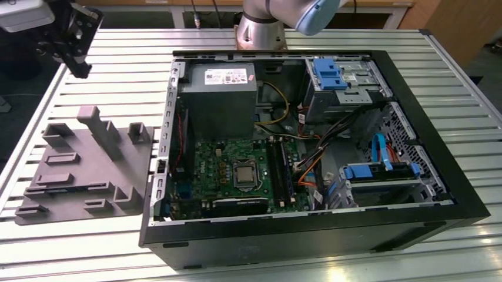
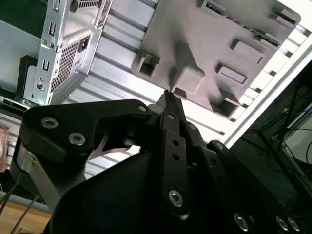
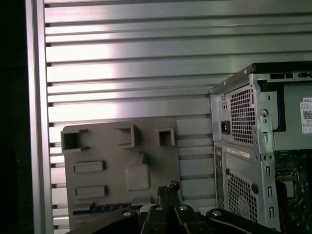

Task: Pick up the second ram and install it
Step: 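Reach for the second ram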

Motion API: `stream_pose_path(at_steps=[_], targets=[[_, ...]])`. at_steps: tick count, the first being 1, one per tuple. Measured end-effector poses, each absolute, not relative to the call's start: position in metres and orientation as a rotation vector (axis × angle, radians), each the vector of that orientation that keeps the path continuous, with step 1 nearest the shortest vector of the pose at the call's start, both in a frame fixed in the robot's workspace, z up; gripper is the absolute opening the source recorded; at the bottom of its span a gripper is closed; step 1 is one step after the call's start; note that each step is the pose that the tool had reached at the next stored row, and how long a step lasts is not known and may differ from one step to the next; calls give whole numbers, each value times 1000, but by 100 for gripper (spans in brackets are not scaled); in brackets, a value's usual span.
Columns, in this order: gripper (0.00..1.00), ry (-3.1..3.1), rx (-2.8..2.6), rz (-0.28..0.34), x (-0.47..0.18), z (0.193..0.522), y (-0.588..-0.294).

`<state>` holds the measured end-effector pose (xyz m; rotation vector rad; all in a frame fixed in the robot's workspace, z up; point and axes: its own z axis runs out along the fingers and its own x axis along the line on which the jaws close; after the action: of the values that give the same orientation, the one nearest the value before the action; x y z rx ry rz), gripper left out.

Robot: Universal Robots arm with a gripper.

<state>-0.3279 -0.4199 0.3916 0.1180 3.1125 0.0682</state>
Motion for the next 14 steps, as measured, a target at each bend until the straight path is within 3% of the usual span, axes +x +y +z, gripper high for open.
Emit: stream_pose_path(at_steps=[14], targets=[[11, 3112, 118, 68, -332, 391, -424]])
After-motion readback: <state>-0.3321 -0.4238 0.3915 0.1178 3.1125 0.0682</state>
